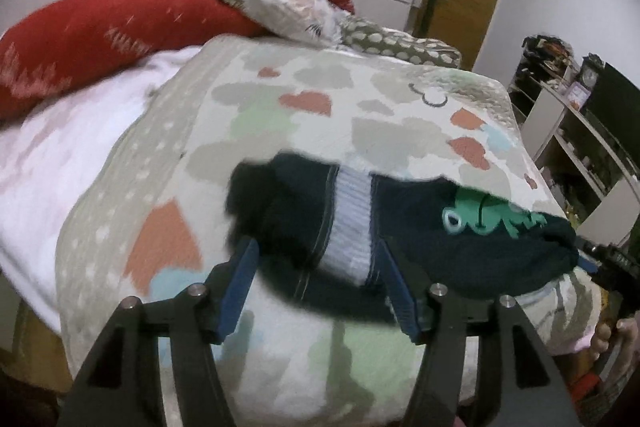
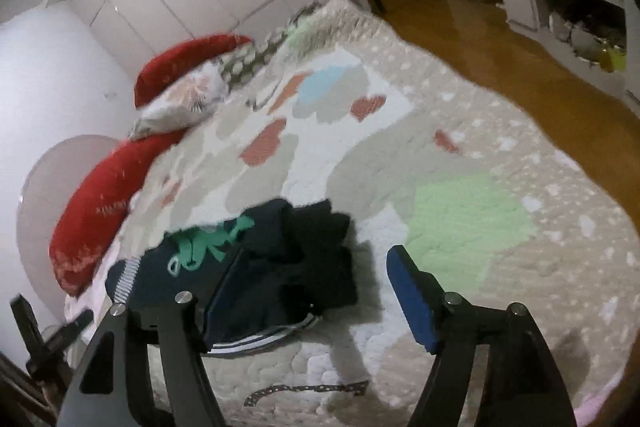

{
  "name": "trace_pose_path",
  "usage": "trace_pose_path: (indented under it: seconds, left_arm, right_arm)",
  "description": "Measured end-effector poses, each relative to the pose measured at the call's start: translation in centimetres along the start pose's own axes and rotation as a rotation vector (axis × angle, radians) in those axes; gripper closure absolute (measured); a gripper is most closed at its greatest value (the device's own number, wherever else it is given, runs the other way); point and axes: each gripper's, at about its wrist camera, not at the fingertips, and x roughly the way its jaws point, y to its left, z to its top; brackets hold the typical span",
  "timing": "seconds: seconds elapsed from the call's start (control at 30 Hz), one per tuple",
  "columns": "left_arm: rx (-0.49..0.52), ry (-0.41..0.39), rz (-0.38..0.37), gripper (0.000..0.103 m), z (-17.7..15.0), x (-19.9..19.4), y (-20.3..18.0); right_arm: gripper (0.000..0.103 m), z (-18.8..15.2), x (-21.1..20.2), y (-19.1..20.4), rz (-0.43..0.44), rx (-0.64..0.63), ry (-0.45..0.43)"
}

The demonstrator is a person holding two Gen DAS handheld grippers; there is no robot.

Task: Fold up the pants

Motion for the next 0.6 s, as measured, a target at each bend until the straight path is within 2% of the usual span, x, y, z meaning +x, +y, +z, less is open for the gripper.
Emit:
trace_pose_path:
  seconds: [0.13, 0.17, 0.2, 0.27, 0.33, 0.4, 0.53, 0.6]
  left_arm:
    - [-0.03, -0.003, -0.009, 0.042, 2.5, 3.2, 0.0]
    - [-0.041, 0.008, 0.018, 0.042, 3.0, 4.5, 0.3]
    - [-0.046, 0.019, 0.06, 0.042, 3.3, 5.8, 0.6]
    - [-0.065, 0.066, 0.15, 0.042, 3.4, 8.4, 1.4]
    - [-0.102, 0.104, 0.183, 0.042, 3.0, 9.5, 2.1]
    - [-0.123, 0.107, 0.17, 0.042, 2.5, 9.3, 2.1]
    - [-0.066, 0.092, 0.19, 0.042, 1.3, 8.3, -0.2]
    - [-0.03, 0.101, 0.224, 0.042, 0.3, 8.3, -1.3]
  right_arm:
    - [0.027, -0.2, 4.3, 0.4, -0.007, 0.003, 0.087]
    - [0.031, -0.2, 5.0, 0.6, 0.009, 0.007, 0.092]
    - [0.052, -0.2, 5.7, 0.8, 0.032, 0.008, 0.094]
    - [0.079, 0.2, 7.1, 1.3, 0.071, 0.017, 0.134]
    - [0.081, 0.8, 7.5, 1.2, 0.108, 0.042, 0.152]
    - [0.084, 1.9, 6.9, 0.8, 0.103, 0.042, 0.116]
    - [0.085, 3.5, 5.5, -0.4, 0.095, 0.055, 0.072]
    - [0.085, 3.8, 5.4, -1.0, 0.082, 0.069, 0.059]
